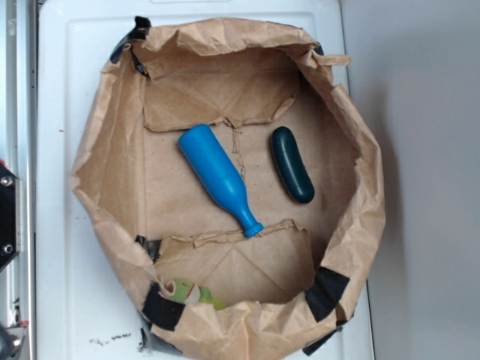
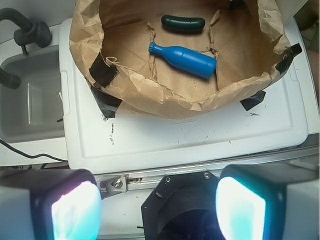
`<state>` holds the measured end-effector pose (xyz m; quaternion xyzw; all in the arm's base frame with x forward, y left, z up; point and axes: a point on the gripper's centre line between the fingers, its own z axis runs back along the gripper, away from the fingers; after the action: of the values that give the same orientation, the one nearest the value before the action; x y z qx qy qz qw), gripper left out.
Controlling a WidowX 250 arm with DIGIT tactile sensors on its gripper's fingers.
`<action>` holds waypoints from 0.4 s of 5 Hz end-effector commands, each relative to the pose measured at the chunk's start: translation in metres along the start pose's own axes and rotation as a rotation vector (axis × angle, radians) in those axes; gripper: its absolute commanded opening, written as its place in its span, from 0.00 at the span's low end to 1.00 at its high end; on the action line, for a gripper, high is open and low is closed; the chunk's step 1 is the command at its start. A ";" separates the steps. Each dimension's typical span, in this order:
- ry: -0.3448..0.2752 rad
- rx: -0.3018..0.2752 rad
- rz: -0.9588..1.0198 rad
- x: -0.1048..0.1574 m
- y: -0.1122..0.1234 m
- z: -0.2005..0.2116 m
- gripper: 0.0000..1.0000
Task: Grab the blue bottle.
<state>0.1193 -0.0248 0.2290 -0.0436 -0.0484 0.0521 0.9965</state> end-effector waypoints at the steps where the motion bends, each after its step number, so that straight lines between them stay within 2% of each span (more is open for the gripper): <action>1: 0.000 0.000 0.000 0.000 0.000 0.000 1.00; 2: -0.005 -0.009 0.053 0.039 -0.006 -0.006 1.00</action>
<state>0.1556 -0.0297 0.2153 -0.0458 -0.0260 0.0672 0.9963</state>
